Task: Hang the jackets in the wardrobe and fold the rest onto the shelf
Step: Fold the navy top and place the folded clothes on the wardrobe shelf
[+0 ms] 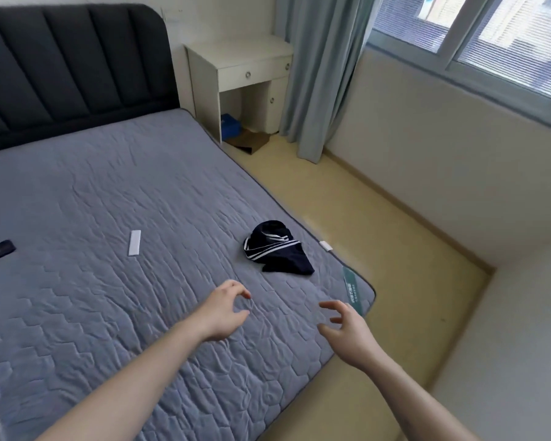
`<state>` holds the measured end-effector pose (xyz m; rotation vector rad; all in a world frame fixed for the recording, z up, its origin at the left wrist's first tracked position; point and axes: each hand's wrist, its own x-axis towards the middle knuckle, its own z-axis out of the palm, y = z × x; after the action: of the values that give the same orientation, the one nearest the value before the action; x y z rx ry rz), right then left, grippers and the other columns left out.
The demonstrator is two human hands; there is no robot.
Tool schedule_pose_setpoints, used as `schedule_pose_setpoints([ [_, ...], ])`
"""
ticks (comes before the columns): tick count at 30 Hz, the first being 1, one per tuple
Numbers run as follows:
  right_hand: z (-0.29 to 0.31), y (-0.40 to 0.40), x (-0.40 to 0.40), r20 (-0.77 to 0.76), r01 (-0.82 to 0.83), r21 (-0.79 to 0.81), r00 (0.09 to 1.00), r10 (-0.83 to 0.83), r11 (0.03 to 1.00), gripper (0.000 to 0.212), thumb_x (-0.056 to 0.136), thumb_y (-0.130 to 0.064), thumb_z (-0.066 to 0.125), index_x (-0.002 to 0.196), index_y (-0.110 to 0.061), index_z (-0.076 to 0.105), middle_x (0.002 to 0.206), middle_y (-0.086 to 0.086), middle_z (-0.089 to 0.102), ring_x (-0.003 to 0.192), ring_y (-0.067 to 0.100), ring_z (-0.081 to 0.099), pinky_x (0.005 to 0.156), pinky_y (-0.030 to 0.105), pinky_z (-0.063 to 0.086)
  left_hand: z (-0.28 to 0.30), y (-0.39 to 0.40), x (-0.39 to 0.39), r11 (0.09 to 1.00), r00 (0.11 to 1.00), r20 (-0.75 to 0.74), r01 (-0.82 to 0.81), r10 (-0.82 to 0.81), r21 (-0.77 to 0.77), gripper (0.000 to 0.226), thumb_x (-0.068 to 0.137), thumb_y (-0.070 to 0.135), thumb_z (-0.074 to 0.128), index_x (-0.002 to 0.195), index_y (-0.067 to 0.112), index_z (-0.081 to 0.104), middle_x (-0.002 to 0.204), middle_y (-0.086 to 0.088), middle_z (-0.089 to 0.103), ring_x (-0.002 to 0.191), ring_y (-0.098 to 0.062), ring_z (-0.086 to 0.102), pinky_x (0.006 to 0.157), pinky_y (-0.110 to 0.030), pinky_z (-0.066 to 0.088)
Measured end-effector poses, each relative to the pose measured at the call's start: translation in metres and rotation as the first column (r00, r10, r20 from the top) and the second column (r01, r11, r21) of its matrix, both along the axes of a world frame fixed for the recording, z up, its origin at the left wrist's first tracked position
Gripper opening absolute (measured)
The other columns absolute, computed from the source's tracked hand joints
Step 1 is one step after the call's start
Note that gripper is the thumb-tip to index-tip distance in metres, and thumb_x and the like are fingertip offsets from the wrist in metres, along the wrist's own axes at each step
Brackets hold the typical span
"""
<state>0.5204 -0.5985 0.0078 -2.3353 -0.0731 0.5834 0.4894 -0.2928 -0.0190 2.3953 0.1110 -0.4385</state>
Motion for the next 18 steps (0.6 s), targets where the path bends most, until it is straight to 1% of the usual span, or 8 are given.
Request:
schedule_pose_setpoints([
  [2, -0.017, -0.006, 0.040, -0.024, -0.010, -0.013, 1.000, 0.010, 1.000, 0.037, 0.098, -0.028, 0.066, 0.131, -0.039, 0.054, 0.138, -0.013, 0.048, 0.119, 0.008, 0.053, 0.070, 0.014, 0.047, -0.007, -0.012, 0.030, 0.999, 1.000, -0.015, -0.024, 0.024, -0.020, 0.029, 0.095, 0.034, 0.064, 0.123, 0.031, 0.061, 0.135, 0.015, 0.047, 0.119, -0.007, 0.052, 0.103, -0.024, 0.040],
  [5, -0.050, -0.011, 0.102, -0.068, -0.036, -0.041, 0.997, 0.033, 0.999, 0.040, 0.098, -0.026, 0.066, 0.135, -0.035, 0.053, 0.140, -0.009, 0.048, 0.120, 0.009, 0.052, 0.074, 0.020, 0.051, -0.025, -0.021, 0.069, 0.996, 0.996, -0.038, -0.082, 0.081, -0.023, 0.029, 0.096, 0.035, 0.063, 0.124, 0.032, 0.061, 0.137, 0.018, 0.045, 0.123, -0.007, 0.053, 0.104, -0.026, 0.041],
  [7, -0.075, -0.011, 0.145, -0.098, -0.064, -0.064, 0.993, 0.058, 0.996, 0.043, 0.099, -0.025, 0.065, 0.139, -0.032, 0.051, 0.142, -0.006, 0.048, 0.119, 0.010, 0.050, 0.078, 0.024, 0.051, -0.041, -0.023, 0.091, 0.991, 0.989, -0.063, -0.133, 0.132, -0.014, 0.030, 0.095, 0.034, 0.063, 0.125, 0.031, 0.061, 0.139, 0.016, 0.045, 0.122, -0.010, 0.056, 0.106, -0.028, 0.042],
  [9, -0.103, -0.008, 0.189, -0.134, -0.103, -0.075, 0.987, 0.092, 0.992, 0.045, 0.099, -0.025, 0.064, 0.141, -0.030, 0.050, 0.143, -0.003, 0.049, 0.119, 0.011, 0.050, 0.078, 0.026, 0.053, -0.060, -0.025, 0.111, 0.981, 0.977, -0.086, -0.196, 0.195, -0.005, 0.031, 0.095, 0.034, 0.063, 0.125, 0.029, 0.061, 0.139, 0.014, 0.045, 0.122, -0.011, 0.056, 0.109, -0.031, 0.042],
  [12, -0.156, 0.000, 0.252, -0.183, -0.148, -0.078, 0.974, 0.131, 0.986, 0.049, 0.099, -0.025, 0.064, 0.145, -0.028, 0.048, 0.145, 0.001, 0.049, 0.115, 0.012, 0.050, 0.075, 0.025, 0.052, -0.099, -0.025, 0.139, 0.958, 0.952, -0.108, -0.284, 0.286, 0.026, 0.031, 0.094, 0.034, 0.063, 0.124, 0.030, 0.061, 0.137, 0.018, 0.043, 0.129, -0.008, 0.051, 0.111, -0.030, 0.039],
  [15, -0.218, 0.008, 0.308, -0.216, -0.141, -0.085, 0.969, 0.120, 0.986, 0.052, 0.099, -0.027, 0.065, 0.147, -0.026, 0.046, 0.146, 0.003, 0.051, 0.111, 0.012, 0.051, 0.083, 0.032, 0.054, -0.147, -0.025, 0.168, 0.938, 0.926, -0.145, -0.342, 0.348, 0.063, 0.031, 0.094, 0.035, 0.063, 0.124, 0.034, 0.059, 0.134, 0.025, 0.039, 0.130, -0.005, 0.049, 0.110, -0.029, 0.040],
  [16, -0.239, 0.010, 0.325, -0.231, -0.134, -0.094, 0.967, 0.109, 0.987, 0.054, 0.098, -0.027, 0.065, 0.149, -0.025, 0.045, 0.147, 0.003, 0.050, 0.112, 0.014, 0.052, 0.086, 0.034, 0.054, -0.165, -0.026, 0.178, 0.932, 0.919, -0.156, -0.356, 0.363, 0.067, 0.031, 0.093, 0.035, 0.063, 0.124, 0.034, 0.059, 0.134, 0.025, 0.039, 0.129, -0.005, 0.050, 0.109, -0.027, 0.039],
  [18, -0.285, 0.012, 0.355, -0.252, -0.123, -0.116, 0.963, 0.091, 0.986, 0.059, 0.098, -0.028, 0.066, 0.152, -0.022, 0.042, 0.151, 0.003, 0.048, 0.122, 0.021, 0.056, 0.094, 0.039, 0.053, -0.205, -0.027, 0.199, 0.925, 0.911, -0.164, -0.373, 0.379, 0.072, 0.031, 0.093, 0.033, 0.063, 0.124, 0.034, 0.059, 0.138, 0.023, 0.041, 0.126, -0.005, 0.053, 0.109, -0.025, 0.038],
])
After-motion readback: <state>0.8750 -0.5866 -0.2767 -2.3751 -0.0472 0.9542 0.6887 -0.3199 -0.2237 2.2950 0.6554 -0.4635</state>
